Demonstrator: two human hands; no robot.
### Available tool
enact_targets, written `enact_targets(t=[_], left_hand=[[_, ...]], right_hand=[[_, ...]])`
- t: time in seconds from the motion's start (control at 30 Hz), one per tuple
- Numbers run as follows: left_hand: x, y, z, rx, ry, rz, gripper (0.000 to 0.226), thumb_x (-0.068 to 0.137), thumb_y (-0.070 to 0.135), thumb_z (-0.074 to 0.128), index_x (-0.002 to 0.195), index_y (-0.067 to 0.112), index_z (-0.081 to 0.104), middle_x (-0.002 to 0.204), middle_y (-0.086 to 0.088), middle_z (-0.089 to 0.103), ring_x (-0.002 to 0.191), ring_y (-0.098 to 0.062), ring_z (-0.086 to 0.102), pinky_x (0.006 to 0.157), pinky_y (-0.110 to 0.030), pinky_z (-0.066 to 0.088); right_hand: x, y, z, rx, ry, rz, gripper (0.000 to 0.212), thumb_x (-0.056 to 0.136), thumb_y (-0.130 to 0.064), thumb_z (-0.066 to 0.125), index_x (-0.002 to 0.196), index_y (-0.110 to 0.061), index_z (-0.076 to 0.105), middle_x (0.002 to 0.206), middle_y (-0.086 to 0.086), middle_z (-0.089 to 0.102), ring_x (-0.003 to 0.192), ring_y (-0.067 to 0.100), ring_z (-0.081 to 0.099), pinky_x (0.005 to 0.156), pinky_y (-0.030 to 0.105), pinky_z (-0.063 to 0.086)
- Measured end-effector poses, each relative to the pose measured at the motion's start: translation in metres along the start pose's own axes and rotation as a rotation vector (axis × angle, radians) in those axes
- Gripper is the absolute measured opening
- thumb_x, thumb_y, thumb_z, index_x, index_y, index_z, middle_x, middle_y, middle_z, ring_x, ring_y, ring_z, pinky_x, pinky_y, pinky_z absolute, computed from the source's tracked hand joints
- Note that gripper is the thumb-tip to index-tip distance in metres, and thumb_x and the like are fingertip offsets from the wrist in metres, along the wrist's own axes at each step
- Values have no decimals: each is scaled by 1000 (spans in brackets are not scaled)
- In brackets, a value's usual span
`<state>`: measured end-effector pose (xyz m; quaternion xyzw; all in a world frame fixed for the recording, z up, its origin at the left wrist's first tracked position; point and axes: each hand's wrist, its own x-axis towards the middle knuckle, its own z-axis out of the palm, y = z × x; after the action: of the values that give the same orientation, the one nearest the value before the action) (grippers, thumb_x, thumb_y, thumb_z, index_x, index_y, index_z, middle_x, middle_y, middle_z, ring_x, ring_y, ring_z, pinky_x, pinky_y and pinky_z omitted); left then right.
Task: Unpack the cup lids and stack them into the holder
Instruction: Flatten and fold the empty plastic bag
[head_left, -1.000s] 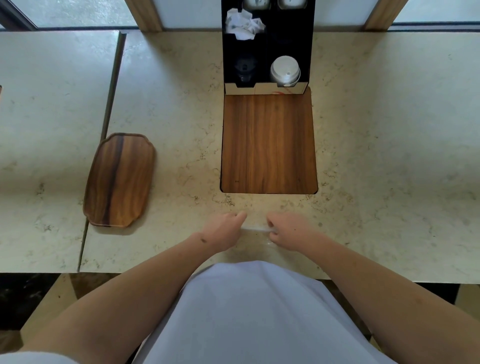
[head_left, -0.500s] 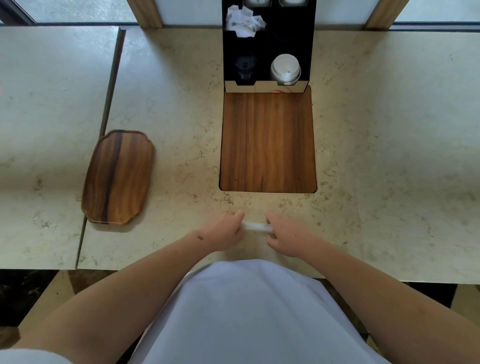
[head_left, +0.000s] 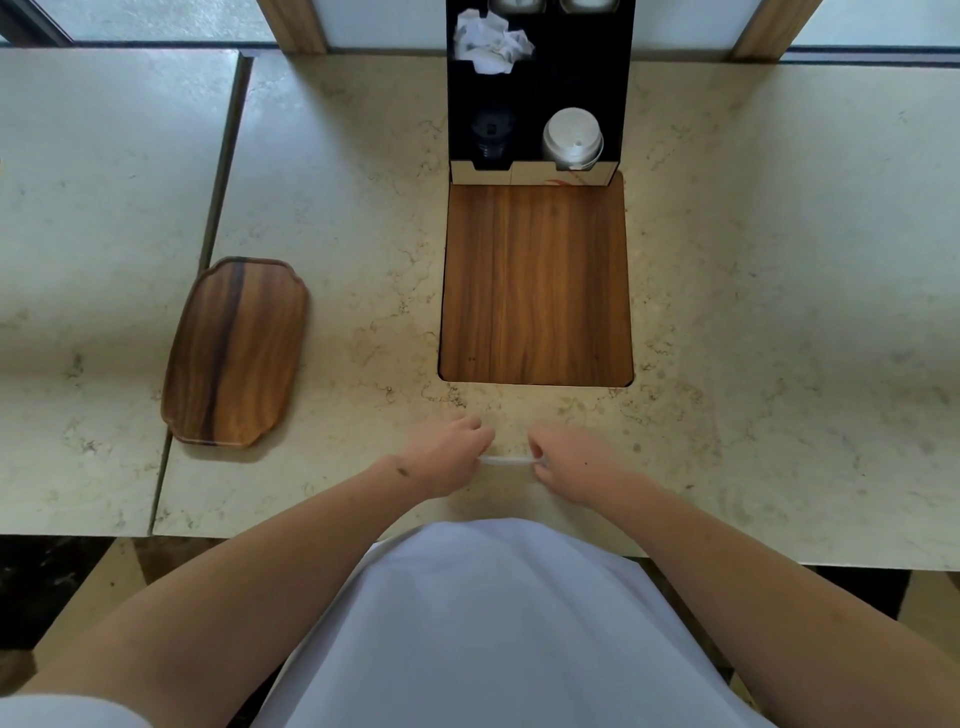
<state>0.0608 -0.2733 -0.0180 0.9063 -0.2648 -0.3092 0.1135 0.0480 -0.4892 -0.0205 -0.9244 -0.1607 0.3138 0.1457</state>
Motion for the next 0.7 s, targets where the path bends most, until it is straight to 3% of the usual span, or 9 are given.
enact_targets(t=[0.17, 0.37, 0.43, 0.53, 0.63, 0.7], left_hand=[[-4, 5, 11, 37, -49, 46, 15, 95, 7, 46, 109, 11, 49, 88, -5, 47, 74, -25, 49, 57, -33, 33], [-7, 5, 10, 13, -94, 23, 15, 98, 30, 49, 95, 14, 48, 88, -4, 49, 78, -27, 56, 63, -39, 49], [-6, 1, 10, -8, -91, 10, 18, 102, 27, 46, 92, 13, 49, 90, -7, 52, 79, -28, 56, 68, -42, 51], [-3, -4, 12, -8, 1, 19, 10, 97, 21, 57, 97, 11, 55, 100, -8, 52, 90, -25, 51, 71, -40, 47], [-1, -6, 16, -35, 52, -13, 19, 90, 23, 67, 98, 17, 51, 101, -2, 50, 95, -20, 41, 73, -30, 35], [0, -6, 17, -39, 19, -22, 13, 92, 24, 64, 97, 17, 55, 101, -2, 50, 99, -21, 42, 75, -30, 34]], right_hand=[[-4, -9, 9, -52, -30, -28, 12, 93, -14, 52, 90, -21, 43, 79, -2, 55, 69, 20, 54, 58, 33, 42], [-14, -6, 20, 33, -37, -44, 12, 91, -29, 55, 86, -21, 47, 73, -9, 49, 69, 18, 52, 57, 30, 39], [-13, -4, 20, 62, -28, -17, 10, 95, -28, 54, 91, -20, 50, 78, -6, 54, 73, 20, 55, 60, 31, 42], [-9, -3, 19, 90, -18, 42, 17, 97, -30, 59, 108, -19, 52, 95, -1, 60, 80, 19, 56, 67, 33, 46], [-8, -6, 17, 87, -28, 57, 14, 95, -31, 61, 98, -22, 50, 96, -2, 58, 84, 19, 55, 69, 33, 47], [-8, -8, 15, 59, -12, 39, 15, 94, -30, 61, 90, -24, 48, 95, -3, 50, 85, 18, 49, 71, 32, 45]])
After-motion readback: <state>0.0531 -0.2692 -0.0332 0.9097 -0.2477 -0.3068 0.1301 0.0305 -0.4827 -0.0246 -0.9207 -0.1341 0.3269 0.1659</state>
